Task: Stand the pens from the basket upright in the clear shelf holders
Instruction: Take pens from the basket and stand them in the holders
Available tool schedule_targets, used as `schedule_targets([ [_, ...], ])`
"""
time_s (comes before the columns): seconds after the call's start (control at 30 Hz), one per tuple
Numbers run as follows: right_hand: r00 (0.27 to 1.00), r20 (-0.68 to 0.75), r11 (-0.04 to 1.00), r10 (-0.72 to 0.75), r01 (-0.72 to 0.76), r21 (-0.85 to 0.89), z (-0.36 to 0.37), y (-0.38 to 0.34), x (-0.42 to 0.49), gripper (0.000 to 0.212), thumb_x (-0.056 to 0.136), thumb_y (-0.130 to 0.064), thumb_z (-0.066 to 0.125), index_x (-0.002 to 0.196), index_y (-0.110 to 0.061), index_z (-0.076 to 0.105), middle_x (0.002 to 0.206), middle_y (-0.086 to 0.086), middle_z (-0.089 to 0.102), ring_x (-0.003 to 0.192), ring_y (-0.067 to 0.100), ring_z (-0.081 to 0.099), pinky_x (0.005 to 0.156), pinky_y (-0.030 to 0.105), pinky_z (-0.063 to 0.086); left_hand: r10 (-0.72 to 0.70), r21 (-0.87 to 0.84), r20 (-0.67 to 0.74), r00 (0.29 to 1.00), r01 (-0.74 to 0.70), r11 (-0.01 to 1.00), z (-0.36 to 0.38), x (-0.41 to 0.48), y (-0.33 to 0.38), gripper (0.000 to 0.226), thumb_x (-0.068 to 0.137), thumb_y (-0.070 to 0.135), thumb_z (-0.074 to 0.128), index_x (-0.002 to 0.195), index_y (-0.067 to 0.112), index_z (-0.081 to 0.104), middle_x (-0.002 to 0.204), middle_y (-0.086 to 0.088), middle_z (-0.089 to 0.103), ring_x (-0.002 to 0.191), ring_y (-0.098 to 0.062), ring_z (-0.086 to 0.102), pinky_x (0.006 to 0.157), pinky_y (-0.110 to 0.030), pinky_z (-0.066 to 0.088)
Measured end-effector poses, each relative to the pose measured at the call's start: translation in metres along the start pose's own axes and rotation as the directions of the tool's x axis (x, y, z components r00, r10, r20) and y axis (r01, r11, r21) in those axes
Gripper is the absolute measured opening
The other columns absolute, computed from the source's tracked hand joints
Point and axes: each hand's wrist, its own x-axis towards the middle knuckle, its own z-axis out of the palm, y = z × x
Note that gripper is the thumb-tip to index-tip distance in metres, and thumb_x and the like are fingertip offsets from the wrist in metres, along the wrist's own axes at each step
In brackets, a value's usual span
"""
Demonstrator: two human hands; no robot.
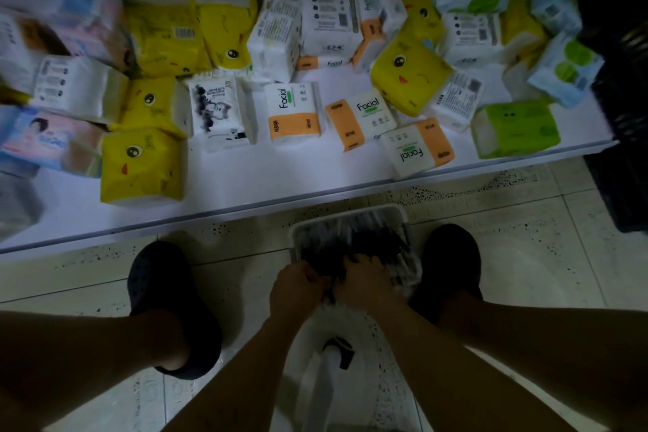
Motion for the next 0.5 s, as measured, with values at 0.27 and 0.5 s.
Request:
schedule_targets([
  [0.27, 0.999, -0.001, 0.999, 0.033, -0.033, 0.016, 0.001, -0.007, 0.005, 0.075, 0.090, -0.054, 0.051, 0.151, -0.019, 0.025, 0.151, 0.016, 0.026, 0.137, 0.039, 0.023, 0.114, 0.048, 0.024, -0.102, -0.240, 0.063, 0.993, 0.115, 0.964, -0.012, -0.009, -0.002, 0.017, 0.094, 0.019, 0.057, 0.107, 0.015, 0.048, 0.095, -0.009, 0.067, 0.077, -0.021, 0.066, 0.064, -0.030, 0.055],
  [0.5, 0.997, 0.062, 0.998, 0.056, -0.057, 0.015, -0.007, -0.010, 0.007, 0.071, 0.092, -0.048, 0.053, 0.149, -0.016, 0.027, 0.152, 0.017, 0.023, 0.138, 0.039, 0.021, 0.115, 0.047, 0.022, -0.173, -0.303, 0.187, 0.967, 0.225, 0.926, -0.025, -0.013, -0.007, 0.022, 0.097, 0.004, 0.042, 0.118, 0.008, 0.050, 0.103, -0.017, 0.064, 0.068, -0.019, 0.058, 0.048, -0.019, 0.042],
])
